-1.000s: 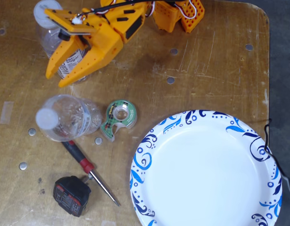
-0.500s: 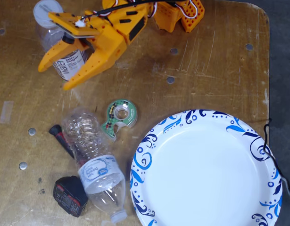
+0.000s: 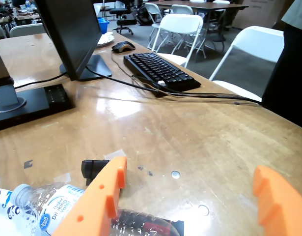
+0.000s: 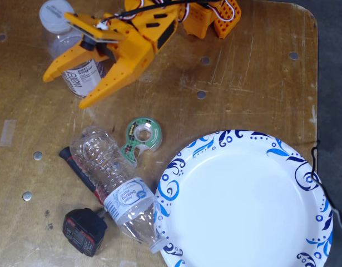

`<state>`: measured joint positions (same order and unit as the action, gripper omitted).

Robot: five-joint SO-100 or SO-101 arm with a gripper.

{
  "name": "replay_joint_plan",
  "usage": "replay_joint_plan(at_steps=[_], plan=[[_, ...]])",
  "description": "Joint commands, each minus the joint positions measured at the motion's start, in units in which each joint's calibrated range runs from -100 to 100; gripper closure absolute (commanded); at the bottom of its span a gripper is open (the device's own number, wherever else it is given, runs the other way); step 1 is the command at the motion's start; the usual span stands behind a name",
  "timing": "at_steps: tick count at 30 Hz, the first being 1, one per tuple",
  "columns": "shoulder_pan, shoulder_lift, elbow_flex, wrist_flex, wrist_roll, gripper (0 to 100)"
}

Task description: Move the bottles to the plate

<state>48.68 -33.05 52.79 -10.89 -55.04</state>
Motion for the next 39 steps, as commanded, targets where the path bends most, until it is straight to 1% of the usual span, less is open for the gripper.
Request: replay_joint_plan(at_steps=[1,11,39], plan=[[-1.0,-1.9,-0.6,-1.1,-0.3,73],[0.1,-1.9,-0.7,-1.1,-0.3,73],[-1.1,-1.9,-0.8,-1.1,0.1,73]])
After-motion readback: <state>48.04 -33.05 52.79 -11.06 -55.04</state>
